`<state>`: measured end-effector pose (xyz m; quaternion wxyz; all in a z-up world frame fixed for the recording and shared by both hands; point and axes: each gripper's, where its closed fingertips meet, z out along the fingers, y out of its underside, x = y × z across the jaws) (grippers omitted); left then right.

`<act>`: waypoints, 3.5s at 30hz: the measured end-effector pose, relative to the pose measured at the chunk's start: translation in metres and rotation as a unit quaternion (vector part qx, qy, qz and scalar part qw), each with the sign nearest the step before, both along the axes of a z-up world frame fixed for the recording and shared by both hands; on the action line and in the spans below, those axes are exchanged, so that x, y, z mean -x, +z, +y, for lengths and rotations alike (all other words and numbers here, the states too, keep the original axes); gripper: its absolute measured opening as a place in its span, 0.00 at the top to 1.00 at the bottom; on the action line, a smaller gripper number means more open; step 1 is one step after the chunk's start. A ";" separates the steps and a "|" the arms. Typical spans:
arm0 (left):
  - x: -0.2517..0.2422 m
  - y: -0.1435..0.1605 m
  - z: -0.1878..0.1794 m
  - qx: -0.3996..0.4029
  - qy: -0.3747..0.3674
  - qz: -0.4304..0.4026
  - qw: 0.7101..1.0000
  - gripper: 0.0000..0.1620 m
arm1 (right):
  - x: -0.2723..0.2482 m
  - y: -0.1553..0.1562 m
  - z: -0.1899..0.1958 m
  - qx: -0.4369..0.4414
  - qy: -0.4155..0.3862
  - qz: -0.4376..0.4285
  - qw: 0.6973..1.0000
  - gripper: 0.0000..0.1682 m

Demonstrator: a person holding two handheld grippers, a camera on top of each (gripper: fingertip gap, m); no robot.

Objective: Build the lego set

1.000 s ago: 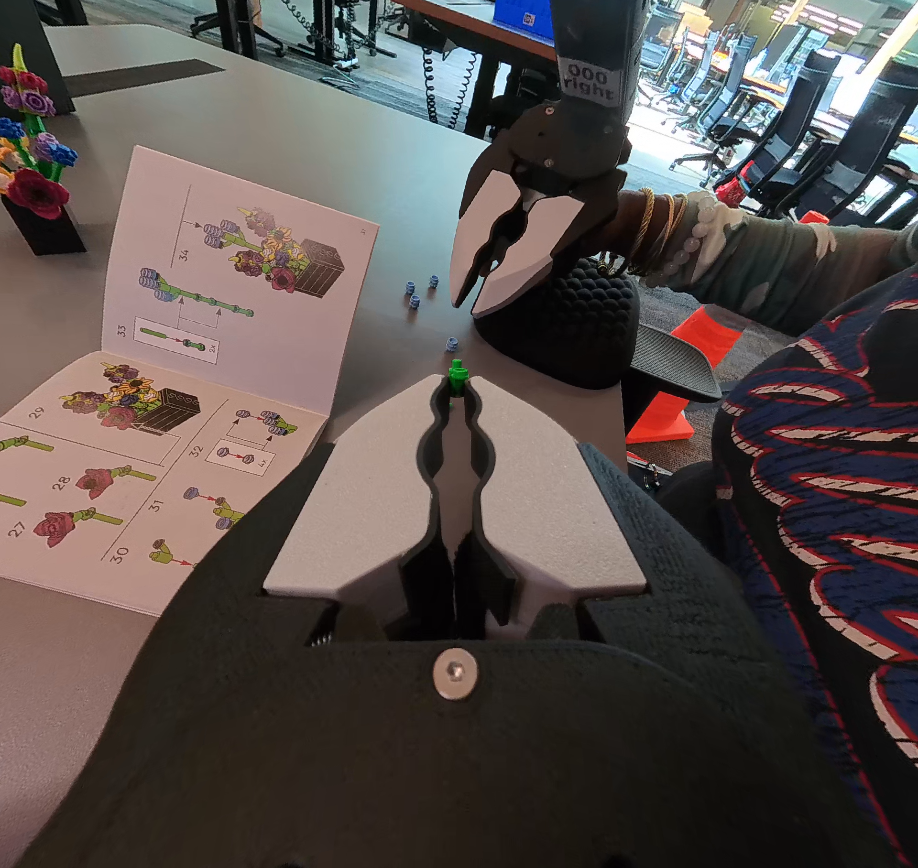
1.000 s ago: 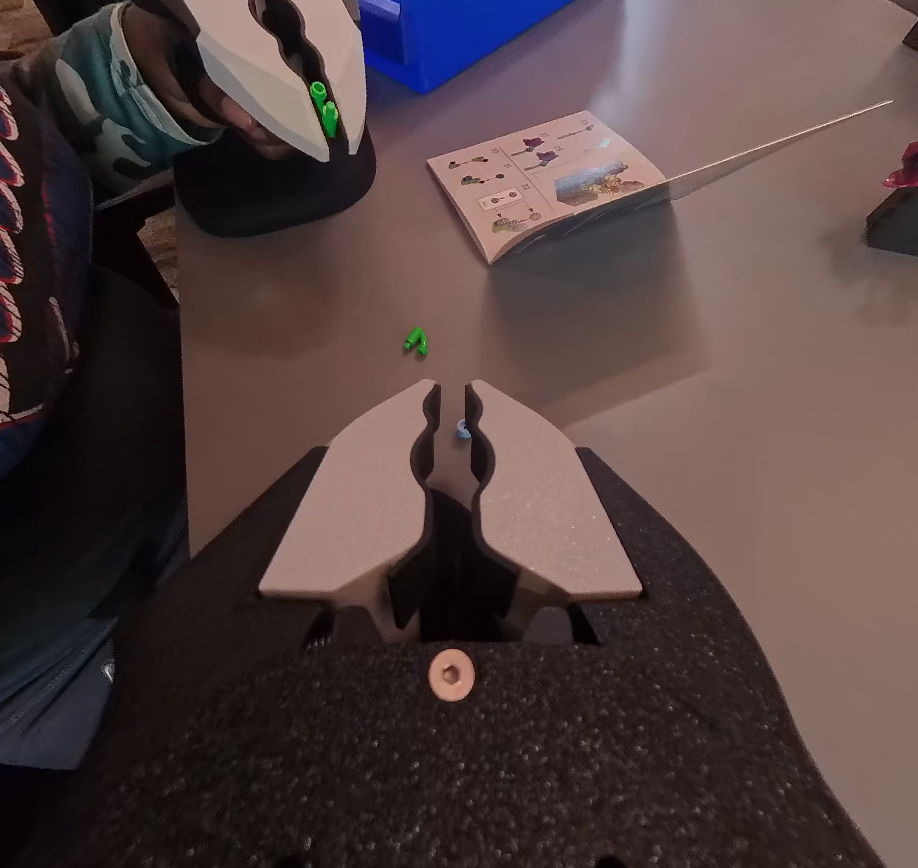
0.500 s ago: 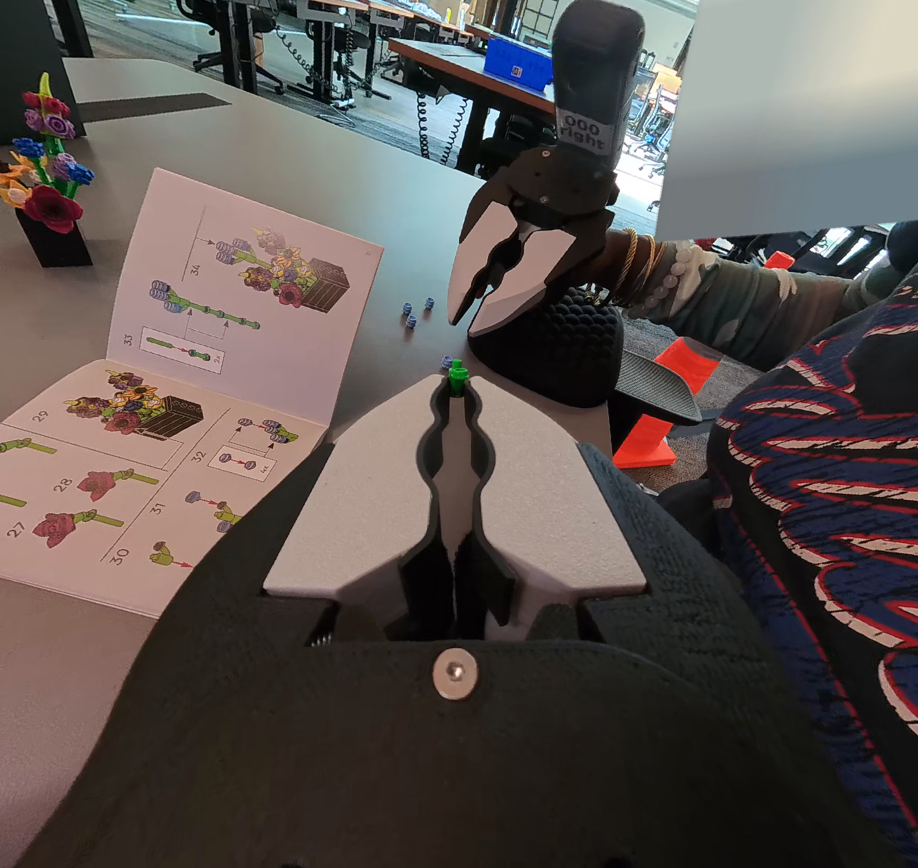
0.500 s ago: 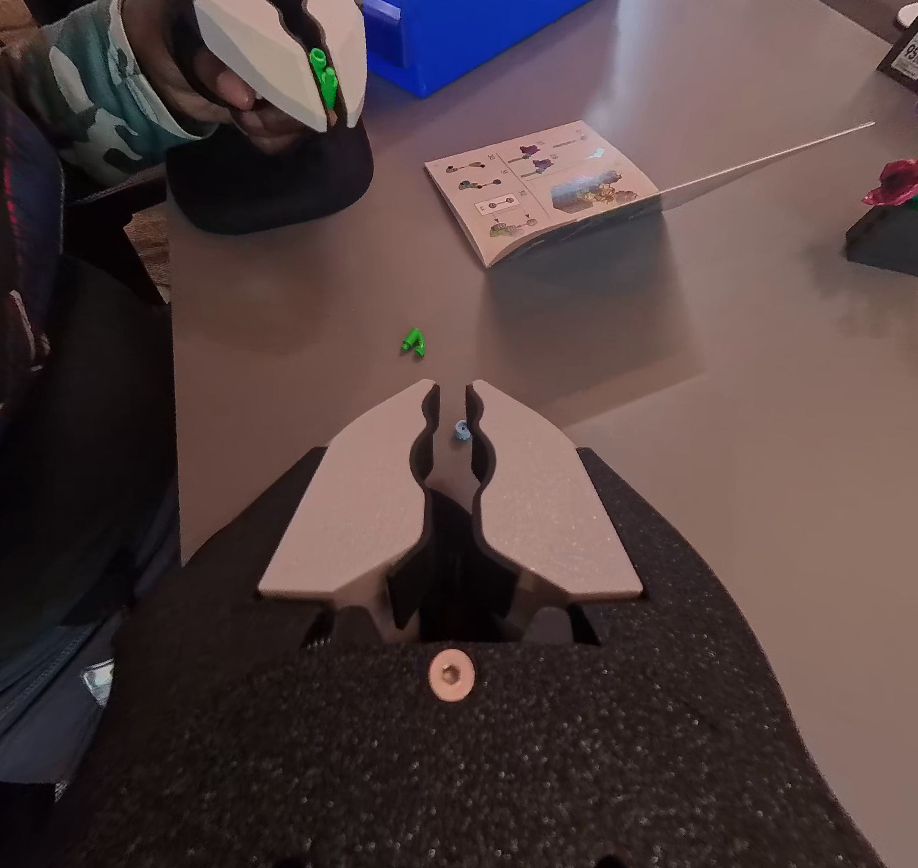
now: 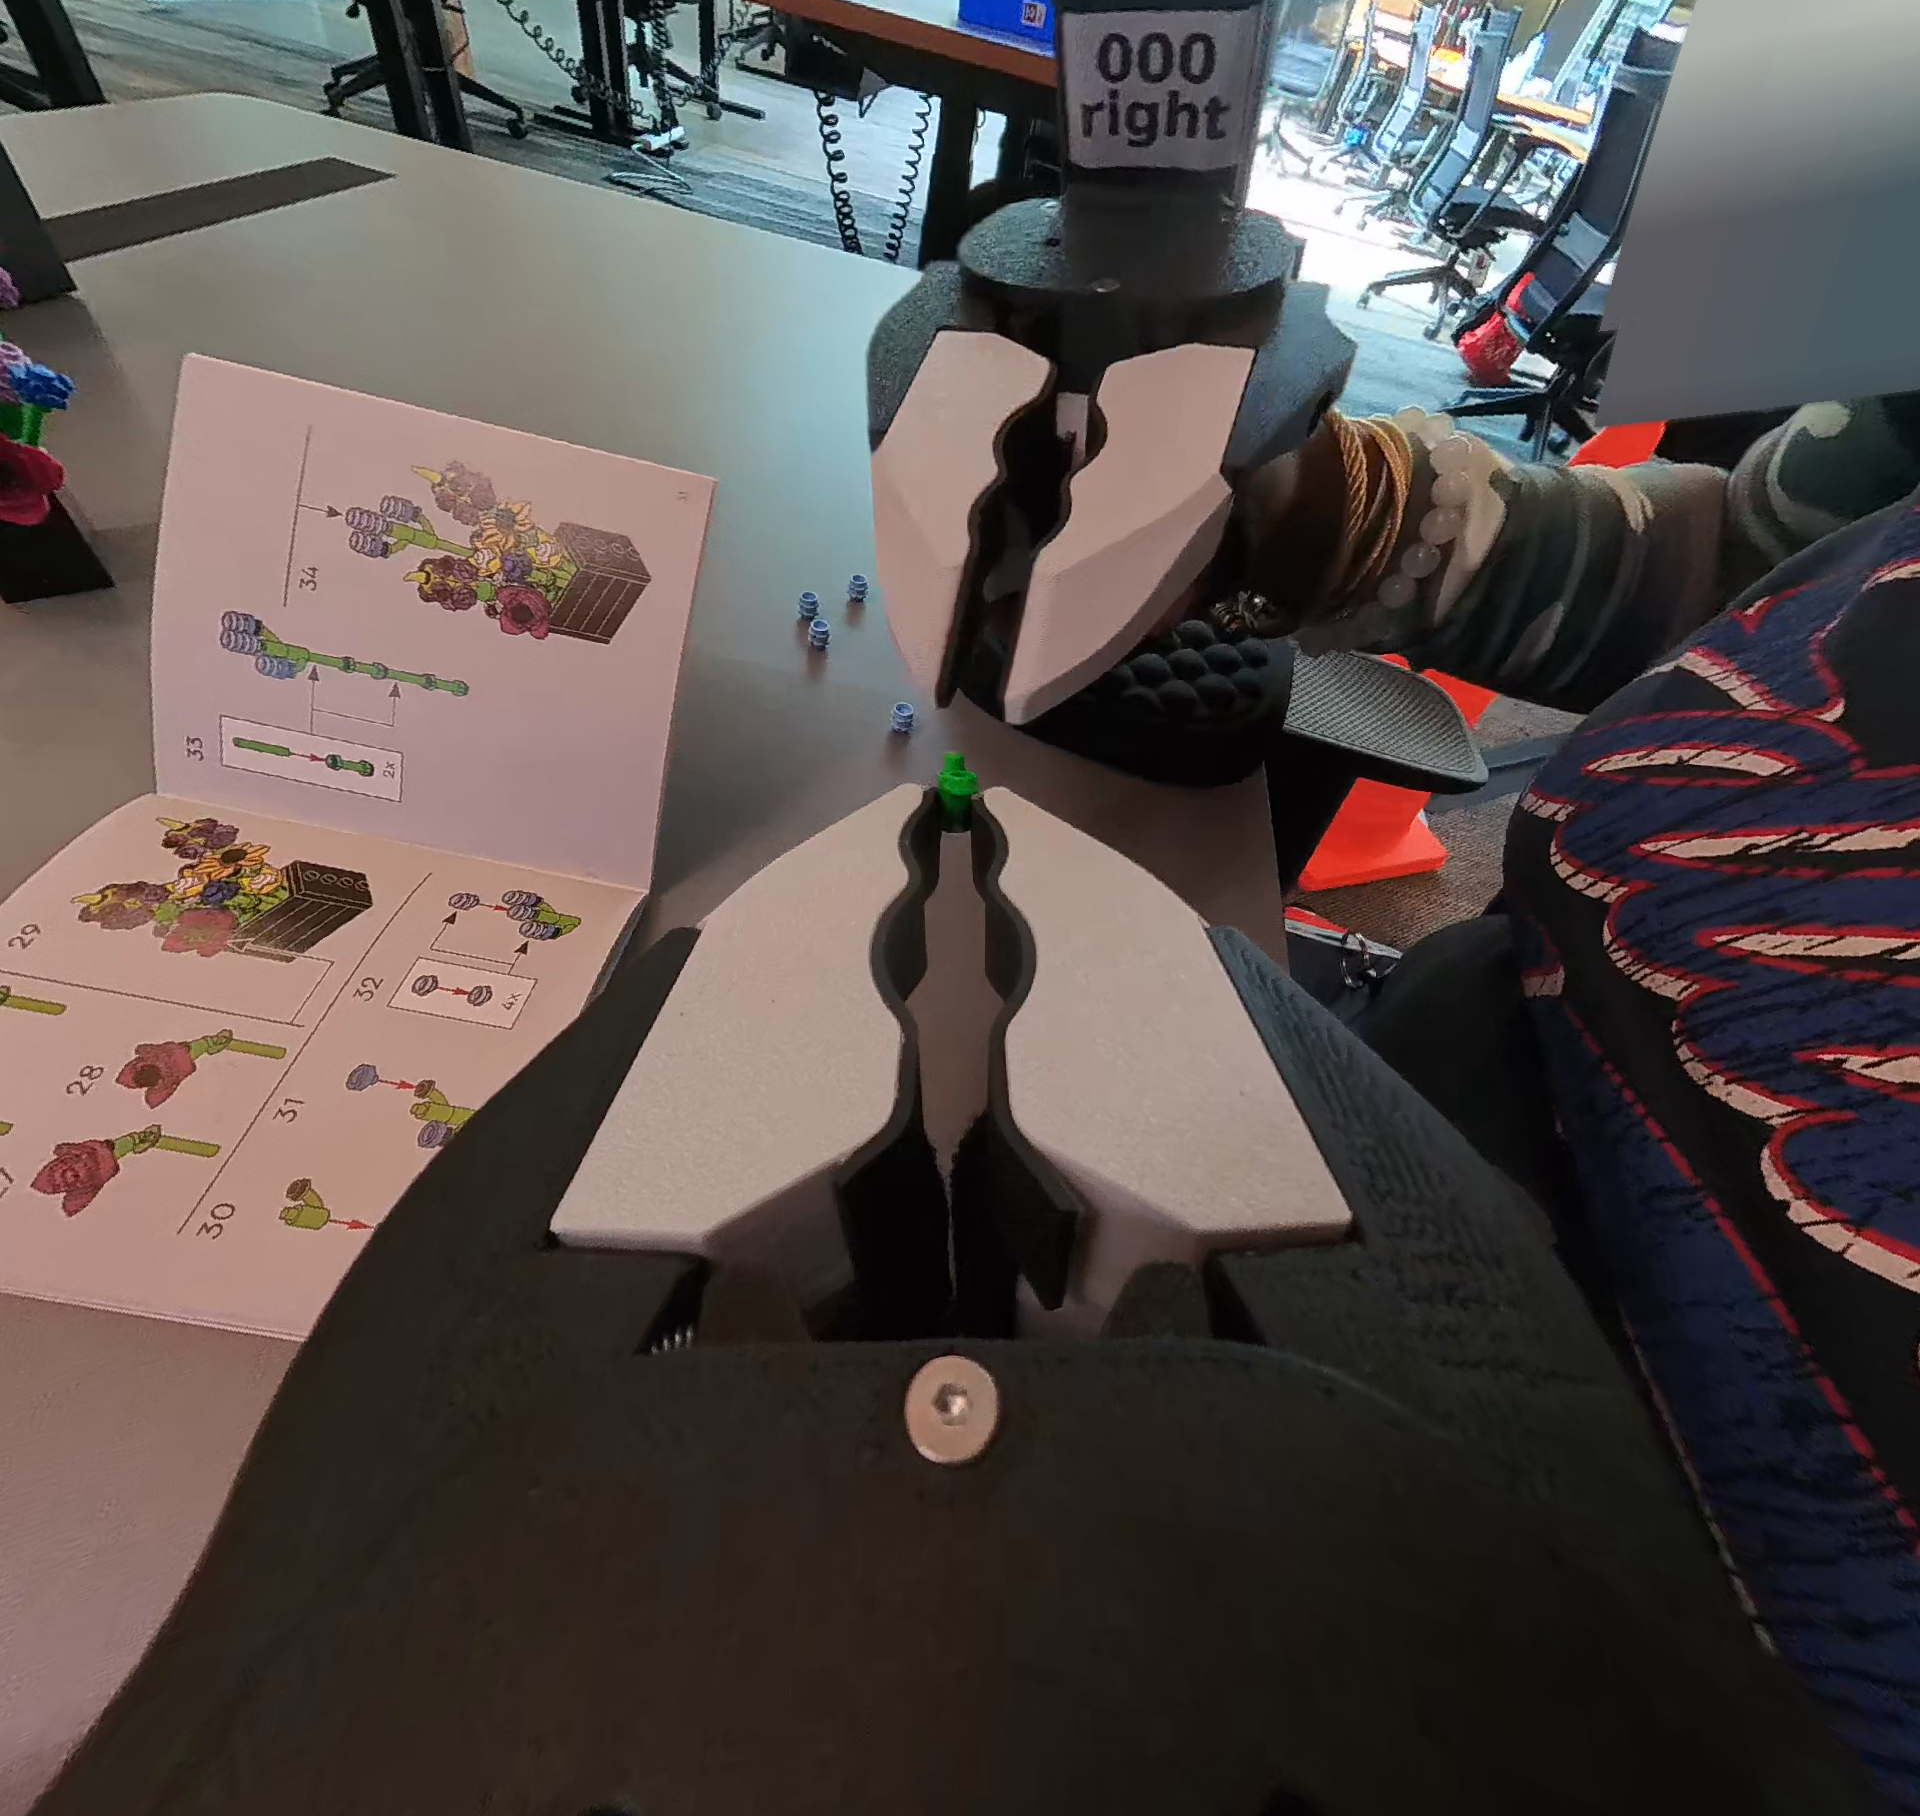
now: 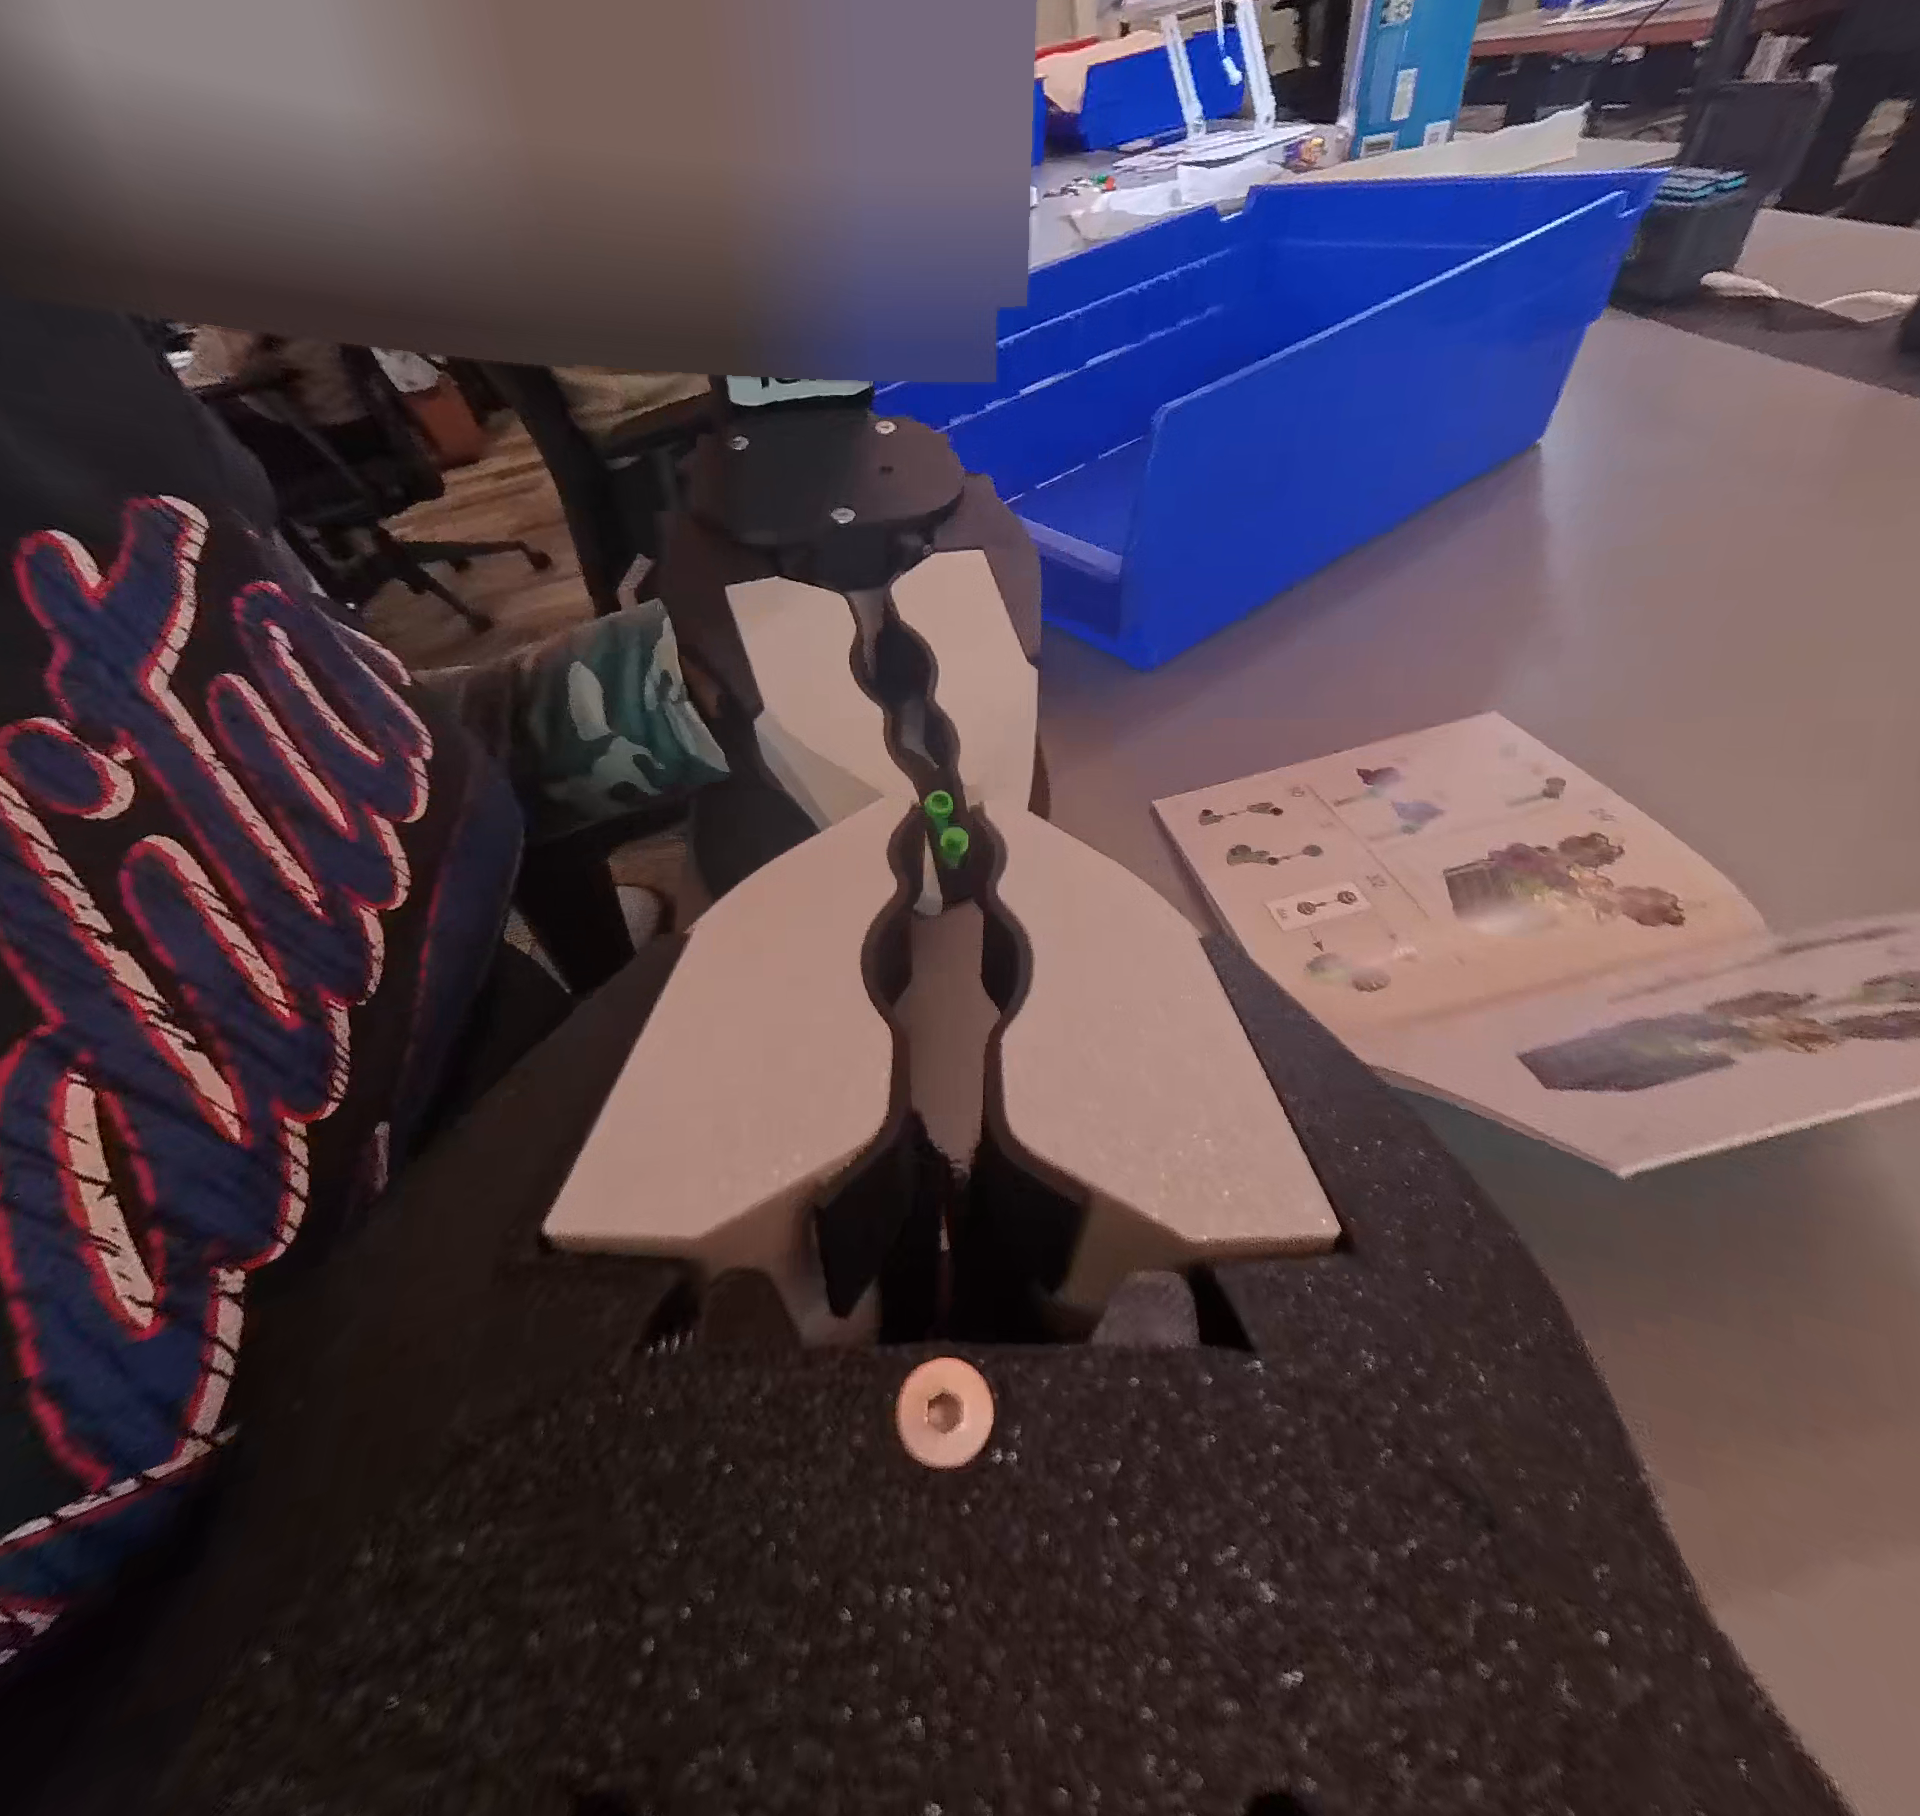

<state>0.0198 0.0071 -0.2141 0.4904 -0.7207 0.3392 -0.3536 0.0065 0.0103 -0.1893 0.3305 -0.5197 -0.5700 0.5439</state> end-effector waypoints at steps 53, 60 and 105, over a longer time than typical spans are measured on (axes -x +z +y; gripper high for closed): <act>0.356 -0.050 0.102 0.239 0.067 0.452 0.857 0.89 | -0.026 0.016 0.030 0.011 -0.052 0.096 0.994 0.97; 0.358 -0.067 0.100 0.279 0.066 0.445 0.849 0.95 | -0.028 0.019 0.031 0.013 -0.054 0.108 0.993 0.97; 0.100 0.035 0.020 0.050 0.064 0.287 0.955 0.83 | -0.029 0.017 0.030 -0.004 -0.059 0.102 0.993 0.97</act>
